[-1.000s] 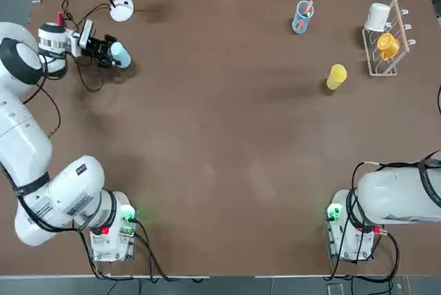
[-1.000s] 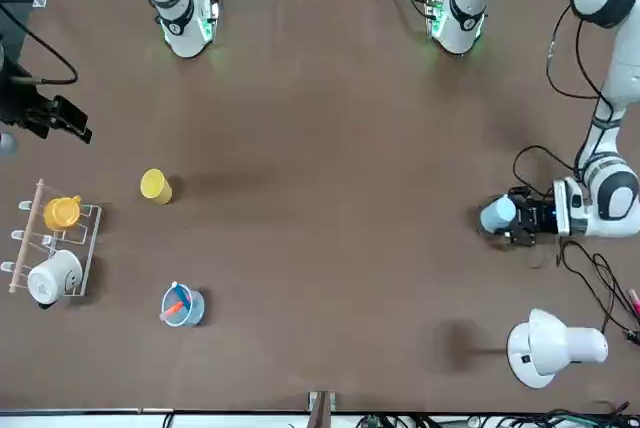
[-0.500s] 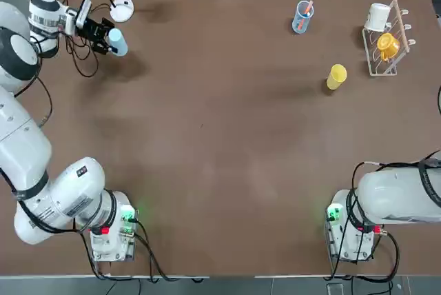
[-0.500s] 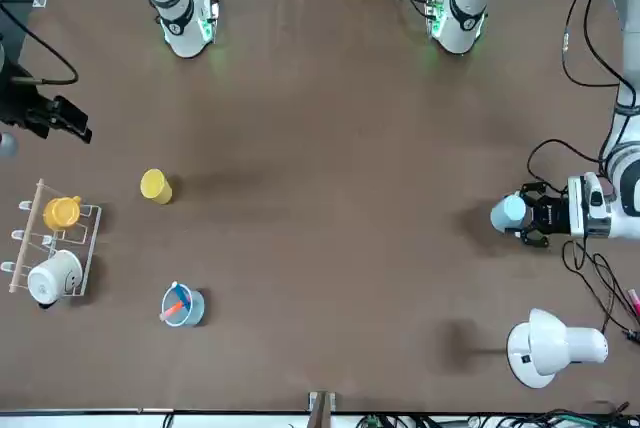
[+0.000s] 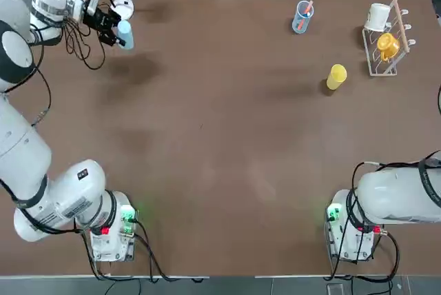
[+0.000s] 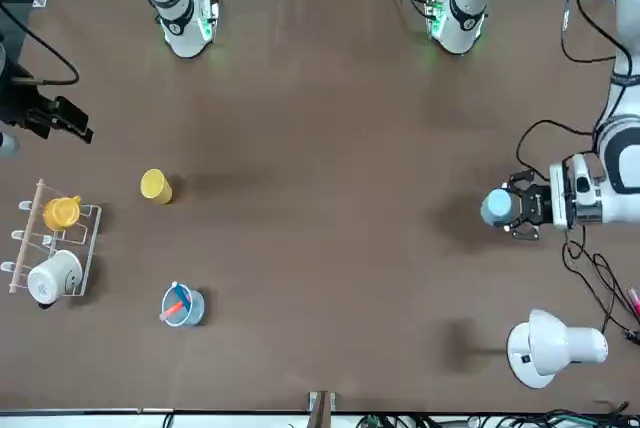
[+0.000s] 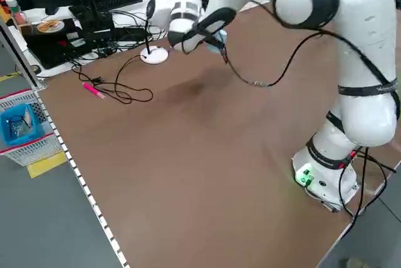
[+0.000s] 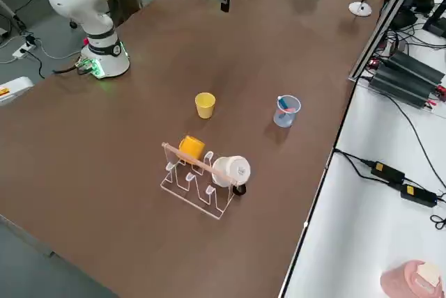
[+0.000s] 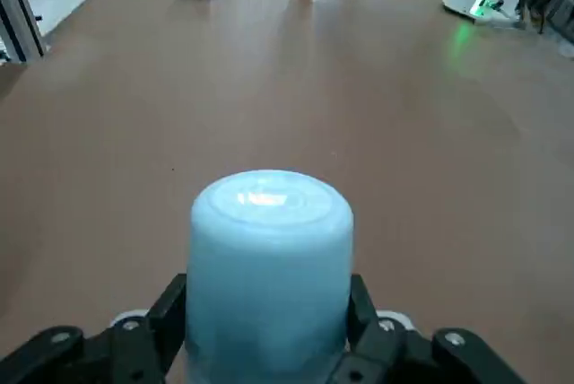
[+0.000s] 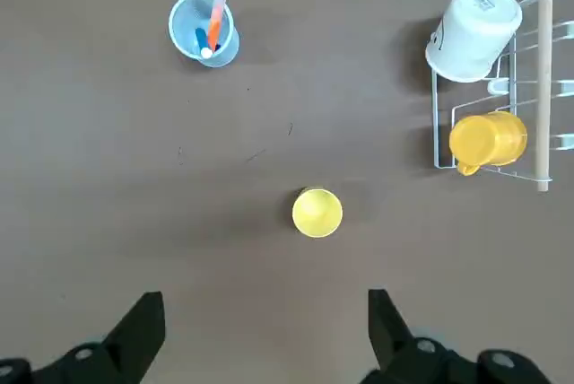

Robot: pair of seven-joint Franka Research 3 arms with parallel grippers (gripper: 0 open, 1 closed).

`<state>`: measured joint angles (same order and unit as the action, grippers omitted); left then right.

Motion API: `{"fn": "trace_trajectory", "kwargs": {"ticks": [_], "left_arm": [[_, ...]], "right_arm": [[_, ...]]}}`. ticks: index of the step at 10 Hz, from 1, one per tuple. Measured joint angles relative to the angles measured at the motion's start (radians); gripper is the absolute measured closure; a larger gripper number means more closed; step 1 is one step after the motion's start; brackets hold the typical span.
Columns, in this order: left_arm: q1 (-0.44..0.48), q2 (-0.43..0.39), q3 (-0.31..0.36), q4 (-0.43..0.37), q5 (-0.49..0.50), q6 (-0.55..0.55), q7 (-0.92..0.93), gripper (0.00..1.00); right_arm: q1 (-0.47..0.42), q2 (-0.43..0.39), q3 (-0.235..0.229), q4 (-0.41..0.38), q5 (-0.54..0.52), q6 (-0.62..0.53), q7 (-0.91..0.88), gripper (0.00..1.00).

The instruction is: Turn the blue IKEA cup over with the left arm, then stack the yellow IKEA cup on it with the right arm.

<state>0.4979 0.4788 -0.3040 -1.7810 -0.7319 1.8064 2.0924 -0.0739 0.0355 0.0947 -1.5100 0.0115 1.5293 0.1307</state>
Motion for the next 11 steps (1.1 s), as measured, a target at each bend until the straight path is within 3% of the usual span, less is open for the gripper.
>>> {"fn": "trace_trajectory", "kwargs": {"ticks": [2,4,8,11], "left_arm": [[-0.065,-0.089,-0.006,-0.038,0.039,0.084,-0.09,0.28],[-0.167,-0.142,-0.009,-0.046,0.149,0.23,-0.206,0.28],[-0.4,-0.176,-0.019,-0.057,0.484,0.479,-0.483,0.28],[-0.572,-0.175,-0.016,-0.058,0.765,0.538,-0.666,0.28]], "right_arm": [[0.0,0.0,0.0,0.0,0.0,0.0,0.0,0.0],[0.0,0.0,0.0,0.0,0.0,0.0,0.0,0.0],[0.0,0.0,0.0,0.0,0.0,0.0,0.0,0.0],[-0.001,0.0,0.0,-0.001,0.0,0.0,0.0,0.0]]}}
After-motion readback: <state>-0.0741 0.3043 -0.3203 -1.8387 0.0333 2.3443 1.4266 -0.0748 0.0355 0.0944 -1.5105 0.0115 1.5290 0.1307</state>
